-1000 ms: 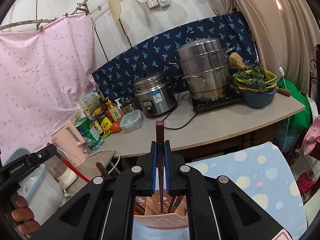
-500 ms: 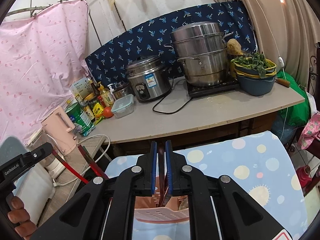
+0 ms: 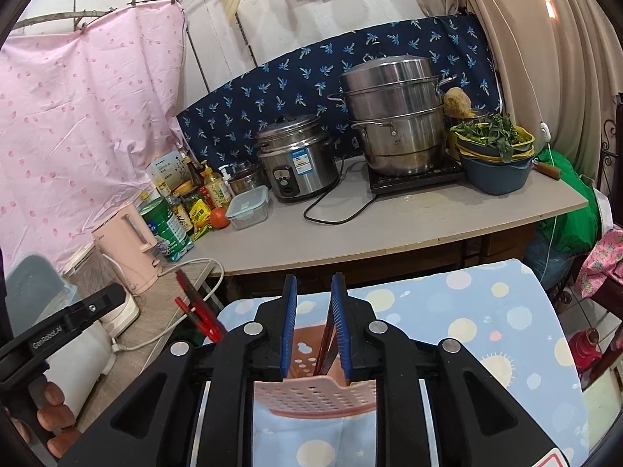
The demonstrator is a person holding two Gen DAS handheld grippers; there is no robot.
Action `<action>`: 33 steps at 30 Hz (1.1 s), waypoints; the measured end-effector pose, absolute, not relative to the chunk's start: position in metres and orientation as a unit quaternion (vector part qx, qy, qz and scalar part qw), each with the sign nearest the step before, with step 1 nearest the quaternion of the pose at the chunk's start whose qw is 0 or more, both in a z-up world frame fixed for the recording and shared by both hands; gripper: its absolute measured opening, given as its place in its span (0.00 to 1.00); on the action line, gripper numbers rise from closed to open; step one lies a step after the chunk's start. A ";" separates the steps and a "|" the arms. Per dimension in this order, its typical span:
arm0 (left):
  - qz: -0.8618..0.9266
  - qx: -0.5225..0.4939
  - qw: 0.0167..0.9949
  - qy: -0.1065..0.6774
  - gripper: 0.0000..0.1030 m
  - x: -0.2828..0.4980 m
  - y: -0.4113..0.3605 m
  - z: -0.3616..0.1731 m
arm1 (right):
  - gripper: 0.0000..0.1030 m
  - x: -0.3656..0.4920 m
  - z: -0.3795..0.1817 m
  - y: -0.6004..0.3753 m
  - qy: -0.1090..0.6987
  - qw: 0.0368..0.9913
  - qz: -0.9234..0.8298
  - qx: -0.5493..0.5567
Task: Organize utensils
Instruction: 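Open both grippers to drop the chopsticks into the basket, then withdraw, then grasp the green chopstick with the right gripper while the left moves toward the gold spoon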
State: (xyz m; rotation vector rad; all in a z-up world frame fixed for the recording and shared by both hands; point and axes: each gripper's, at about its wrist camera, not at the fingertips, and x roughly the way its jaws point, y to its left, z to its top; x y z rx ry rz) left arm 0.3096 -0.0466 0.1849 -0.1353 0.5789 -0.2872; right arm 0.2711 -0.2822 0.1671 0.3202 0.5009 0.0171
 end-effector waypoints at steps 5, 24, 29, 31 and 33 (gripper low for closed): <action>-0.138 -0.055 0.946 0.289 0.28 0.290 -0.047 0.182 | 0.22 0.246 0.165 -0.272 0.244 0.958 0.013 0.146; -0.128 -0.027 0.935 0.330 0.29 0.214 -0.040 0.137 | 0.22 0.149 0.127 -0.247 0.288 0.949 0.031 0.126; -0.128 -0.022 0.931 0.341 0.29 0.195 -0.037 0.122 | 0.22 0.124 0.106 -0.241 0.310 0.943 0.032 0.117; -0.128 -0.021 0.929 0.347 0.29 0.187 -0.035 0.113 | 0.22 0.115 0.097 -0.239 0.321 0.940 0.030 0.114; -0.128 -0.023 0.925 0.358 0.29 0.180 -0.033 0.103 | 0.22 0.105 0.086 -0.238 0.334 0.935 0.030 0.114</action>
